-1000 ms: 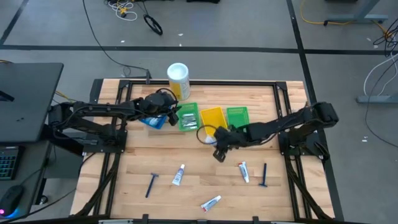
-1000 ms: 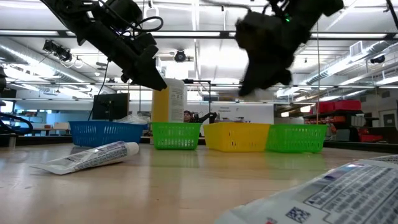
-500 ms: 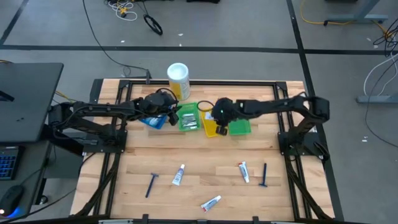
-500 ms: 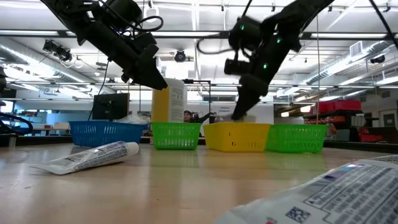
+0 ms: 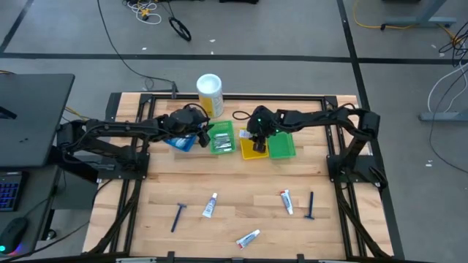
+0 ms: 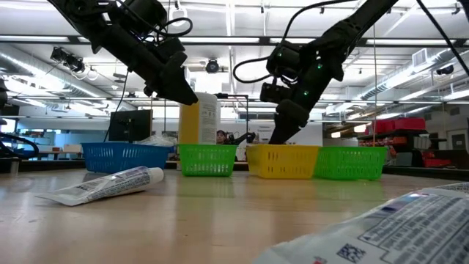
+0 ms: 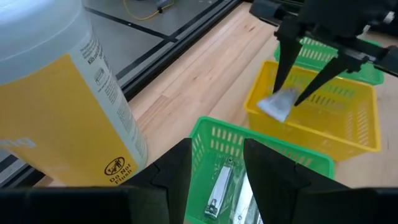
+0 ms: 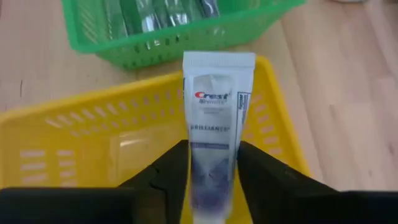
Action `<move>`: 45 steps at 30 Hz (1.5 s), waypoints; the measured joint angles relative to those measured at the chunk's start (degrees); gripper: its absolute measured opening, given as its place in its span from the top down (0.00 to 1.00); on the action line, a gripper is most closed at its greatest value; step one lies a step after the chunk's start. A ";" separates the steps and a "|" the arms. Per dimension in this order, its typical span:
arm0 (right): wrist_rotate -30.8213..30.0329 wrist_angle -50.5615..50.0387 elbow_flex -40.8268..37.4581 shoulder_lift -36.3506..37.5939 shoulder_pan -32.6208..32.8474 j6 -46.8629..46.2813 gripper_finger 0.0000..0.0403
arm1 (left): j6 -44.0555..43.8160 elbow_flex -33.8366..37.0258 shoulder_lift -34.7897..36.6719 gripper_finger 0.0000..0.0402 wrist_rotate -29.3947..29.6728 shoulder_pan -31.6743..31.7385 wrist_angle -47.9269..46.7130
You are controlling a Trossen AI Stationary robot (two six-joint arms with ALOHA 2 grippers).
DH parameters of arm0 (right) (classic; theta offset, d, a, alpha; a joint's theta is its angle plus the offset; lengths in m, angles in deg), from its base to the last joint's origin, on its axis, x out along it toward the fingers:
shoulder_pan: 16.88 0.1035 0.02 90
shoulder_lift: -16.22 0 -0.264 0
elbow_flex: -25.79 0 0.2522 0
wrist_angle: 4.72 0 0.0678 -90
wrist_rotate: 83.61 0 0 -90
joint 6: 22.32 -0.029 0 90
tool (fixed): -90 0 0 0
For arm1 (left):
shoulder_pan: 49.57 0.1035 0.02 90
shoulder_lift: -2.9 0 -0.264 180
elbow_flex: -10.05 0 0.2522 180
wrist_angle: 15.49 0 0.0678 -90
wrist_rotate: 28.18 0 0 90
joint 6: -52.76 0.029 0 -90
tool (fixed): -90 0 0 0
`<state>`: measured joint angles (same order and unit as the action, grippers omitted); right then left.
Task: Pick & Place Travel size toiletries
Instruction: Put the toothpaste into the yellow bin
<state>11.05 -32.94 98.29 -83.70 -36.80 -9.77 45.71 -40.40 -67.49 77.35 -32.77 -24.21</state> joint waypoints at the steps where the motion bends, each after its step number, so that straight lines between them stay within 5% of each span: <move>1: -0.06 -0.30 0.00 -0.20 0.01 0.19 0.60 | 0.00 0.00 0.00 0.62 -0.04 0.00 0.08; 8: -5.13 2.09 0.00 -0.35 0.52 0.47 0.45 | -0.14 0.00 0.00 0.62 -0.19 0.00 0.12; 19: -7.53 -9.47 0.04 7.83 10.91 -6.60 0.43 | -0.14 0.00 0.02 0.62 -0.12 0.00 0.00; 24: -5.29 -18.43 0.11 12.75 19.73 -19.85 0.43 | -0.30 0.00 0.02 0.62 -0.13 0.02 -0.04; 37: 4.27 -31.48 -2.59 12.88 40.54 -79.15 0.43 | -1.73 0.00 0.02 0.62 -0.12 0.00 0.00; 45: 4.18 -30.61 -6.97 12.88 45.29 -93.13 0.43 | -3.21 0.00 0.02 0.62 -0.11 0.00 -0.04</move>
<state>15.23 -63.55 91.32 -70.82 8.49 -102.90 42.50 -40.40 -67.47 77.24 -32.77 -24.25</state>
